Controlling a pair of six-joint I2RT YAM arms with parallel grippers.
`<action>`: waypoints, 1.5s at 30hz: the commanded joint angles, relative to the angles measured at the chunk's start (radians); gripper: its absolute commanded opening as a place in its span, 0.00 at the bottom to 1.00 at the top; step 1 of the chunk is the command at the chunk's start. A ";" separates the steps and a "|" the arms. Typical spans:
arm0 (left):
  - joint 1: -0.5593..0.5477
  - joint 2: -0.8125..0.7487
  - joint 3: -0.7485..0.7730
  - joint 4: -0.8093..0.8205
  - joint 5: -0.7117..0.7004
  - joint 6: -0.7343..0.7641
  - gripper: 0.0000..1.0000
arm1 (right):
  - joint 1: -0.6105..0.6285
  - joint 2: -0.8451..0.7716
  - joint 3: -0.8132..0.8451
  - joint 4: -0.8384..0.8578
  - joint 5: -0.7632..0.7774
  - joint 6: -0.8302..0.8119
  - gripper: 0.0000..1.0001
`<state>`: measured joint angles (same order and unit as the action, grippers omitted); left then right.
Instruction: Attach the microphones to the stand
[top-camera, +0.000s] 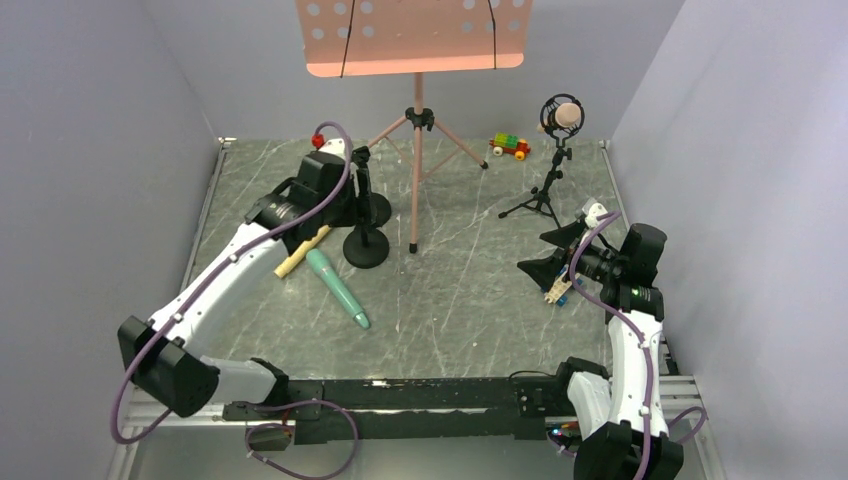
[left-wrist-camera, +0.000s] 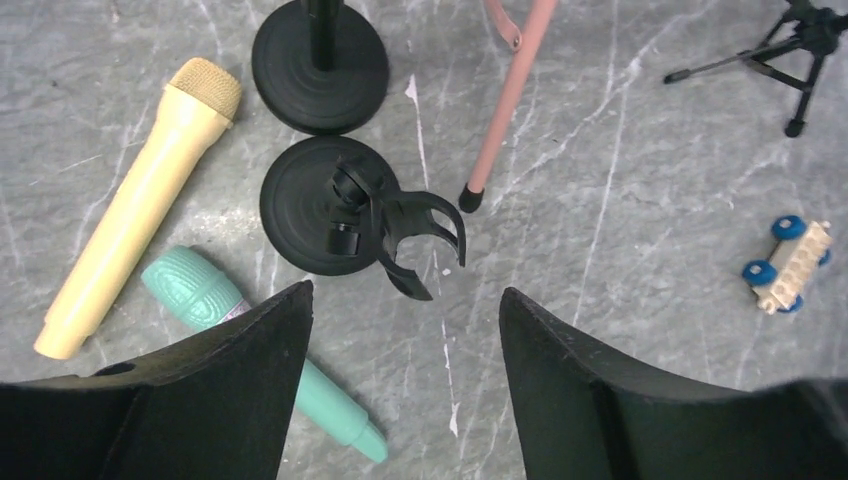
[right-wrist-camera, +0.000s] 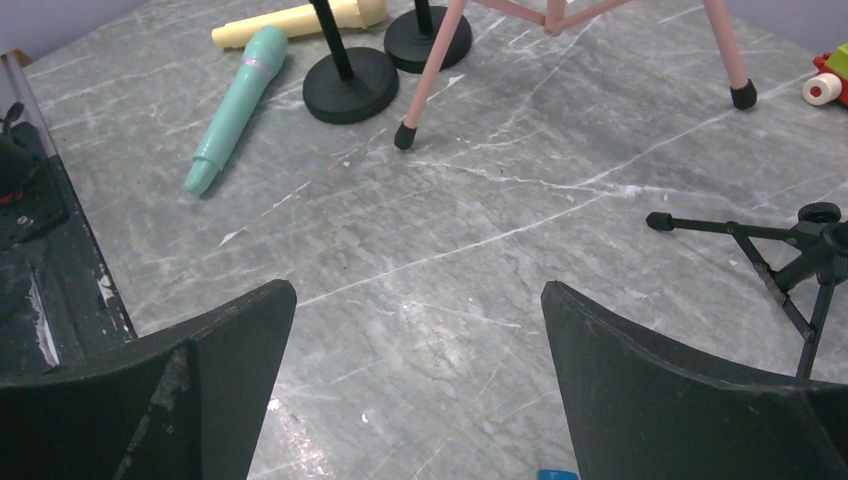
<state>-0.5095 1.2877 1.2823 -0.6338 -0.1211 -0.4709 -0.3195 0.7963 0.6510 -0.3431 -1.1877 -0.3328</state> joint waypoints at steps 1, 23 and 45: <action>-0.049 0.068 0.131 -0.088 -0.204 -0.100 0.69 | -0.004 -0.007 0.002 0.038 -0.034 -0.007 1.00; -0.117 0.239 0.221 -0.208 -0.334 -0.185 0.51 | -0.004 0.005 0.012 0.018 -0.036 -0.025 1.00; -0.122 0.258 0.213 -0.187 -0.310 -0.097 0.00 | -0.003 0.008 0.014 0.010 -0.043 -0.033 1.00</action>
<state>-0.6266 1.5864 1.4776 -0.8402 -0.4500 -0.6621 -0.3195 0.8040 0.6510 -0.3485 -1.1889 -0.3386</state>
